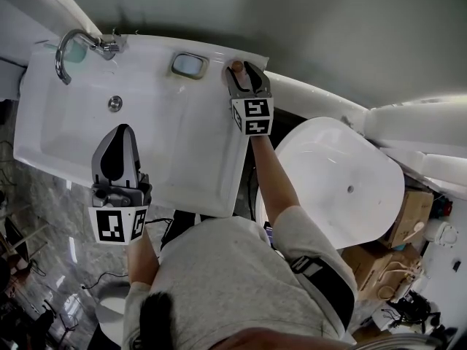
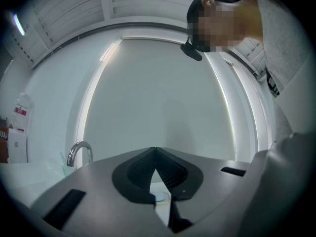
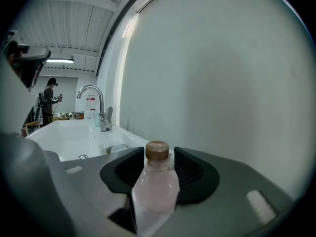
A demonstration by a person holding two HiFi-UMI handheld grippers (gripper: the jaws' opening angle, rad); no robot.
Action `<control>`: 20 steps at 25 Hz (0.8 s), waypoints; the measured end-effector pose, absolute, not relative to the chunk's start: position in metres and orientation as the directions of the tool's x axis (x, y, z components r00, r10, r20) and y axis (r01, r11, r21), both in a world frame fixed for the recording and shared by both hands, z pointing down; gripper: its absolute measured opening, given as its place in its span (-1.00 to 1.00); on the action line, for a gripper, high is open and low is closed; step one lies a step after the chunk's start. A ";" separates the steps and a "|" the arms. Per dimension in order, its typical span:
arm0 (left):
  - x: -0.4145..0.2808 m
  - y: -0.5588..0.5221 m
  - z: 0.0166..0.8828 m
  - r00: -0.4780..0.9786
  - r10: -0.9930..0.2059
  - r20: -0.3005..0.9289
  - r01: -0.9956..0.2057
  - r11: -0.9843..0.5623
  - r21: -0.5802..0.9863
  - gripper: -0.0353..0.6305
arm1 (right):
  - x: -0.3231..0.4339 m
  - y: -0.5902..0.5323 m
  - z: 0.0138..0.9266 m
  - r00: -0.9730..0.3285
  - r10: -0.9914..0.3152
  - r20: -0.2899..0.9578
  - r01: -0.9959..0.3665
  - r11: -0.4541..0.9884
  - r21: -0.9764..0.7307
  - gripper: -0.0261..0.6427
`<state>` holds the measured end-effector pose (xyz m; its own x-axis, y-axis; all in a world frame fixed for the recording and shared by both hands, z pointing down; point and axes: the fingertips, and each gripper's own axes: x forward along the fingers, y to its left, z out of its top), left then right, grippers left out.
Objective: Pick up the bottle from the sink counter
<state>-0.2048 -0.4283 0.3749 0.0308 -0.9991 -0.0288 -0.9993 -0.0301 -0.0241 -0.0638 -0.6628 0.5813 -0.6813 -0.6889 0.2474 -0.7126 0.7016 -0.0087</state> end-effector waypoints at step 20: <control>-0.215 -0.420 0.384 -0.022 -1.000 0.000 -1.000 0.022 -0.019 -0.87 | -0.082 -0.682 0.582 -0.618 -0.741 0.262 -0.760 0.648 0.041 -0.49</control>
<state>-0.2145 -0.4204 0.3845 -0.0221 -0.9998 -0.0001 -0.9996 0.0221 -0.0194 -0.0818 -0.6822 0.5824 -0.6181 -0.7412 0.2618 -0.7602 0.6484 0.0407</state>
